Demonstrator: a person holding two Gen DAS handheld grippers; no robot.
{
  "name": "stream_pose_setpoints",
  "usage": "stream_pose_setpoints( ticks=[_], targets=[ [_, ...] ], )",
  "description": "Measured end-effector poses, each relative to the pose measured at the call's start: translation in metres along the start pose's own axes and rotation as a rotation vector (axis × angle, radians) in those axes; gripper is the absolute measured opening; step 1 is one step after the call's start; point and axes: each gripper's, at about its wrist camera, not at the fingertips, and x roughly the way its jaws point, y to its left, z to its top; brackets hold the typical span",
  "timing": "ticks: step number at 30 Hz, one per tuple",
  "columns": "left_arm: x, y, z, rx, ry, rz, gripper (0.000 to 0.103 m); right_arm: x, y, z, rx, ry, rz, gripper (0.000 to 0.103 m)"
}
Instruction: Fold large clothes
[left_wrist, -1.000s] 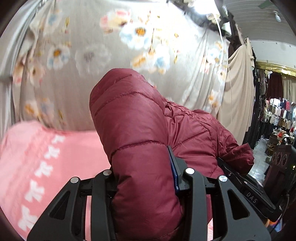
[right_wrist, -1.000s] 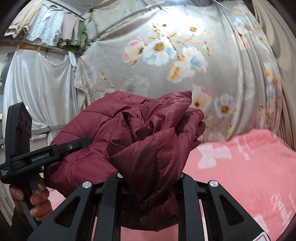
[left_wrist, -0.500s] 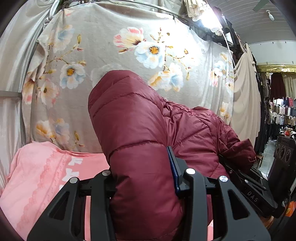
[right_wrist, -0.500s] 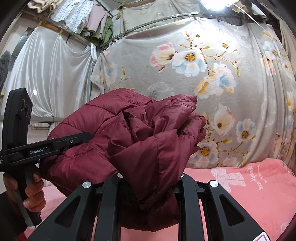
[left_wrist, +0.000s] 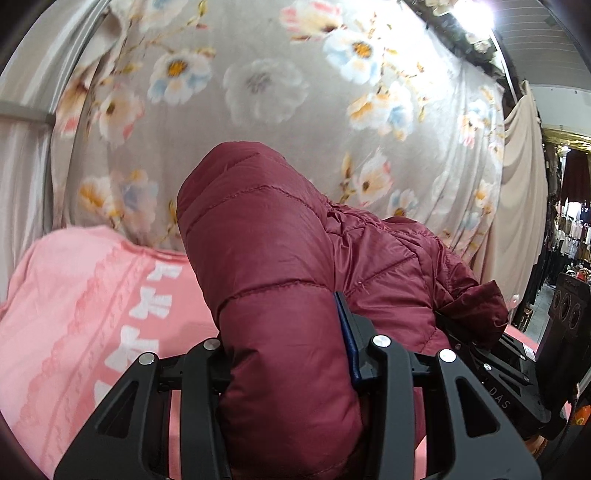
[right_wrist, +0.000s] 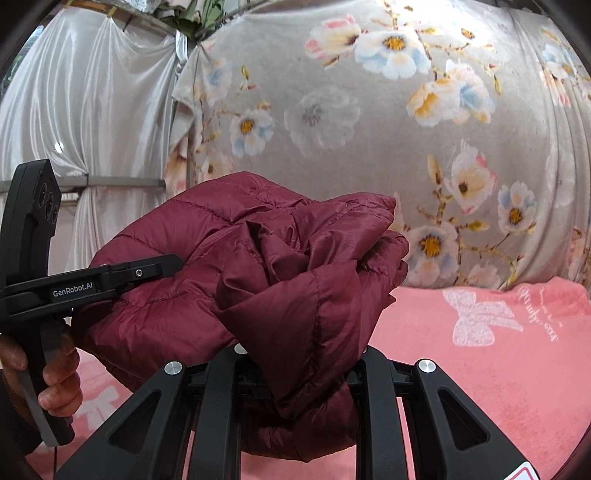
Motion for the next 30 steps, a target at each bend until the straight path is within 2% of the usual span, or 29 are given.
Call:
stream_pose_setpoints(
  ticks=[15, 23, 28, 30],
  targets=[
    [0.072, 0.040, -0.062, -0.059, 0.136, 0.017, 0.038, 0.070, -0.007, -0.071, 0.011, 0.167, -0.040, 0.018],
    [0.103, 0.061, -0.098, -0.110, 0.237, 0.025, 0.038, 0.099, -0.013, -0.089, 0.038, 0.311, -0.031, 0.018],
    [0.109, 0.074, -0.107, -0.155, 0.267, 0.015, 0.044, 0.107, -0.012, -0.095, 0.046, 0.380, -0.033, 0.021],
    [0.113, 0.078, -0.111, -0.169, 0.292, 0.027, 0.049, 0.109, -0.013, -0.097, 0.058, 0.412, -0.035, 0.027]
  ],
)
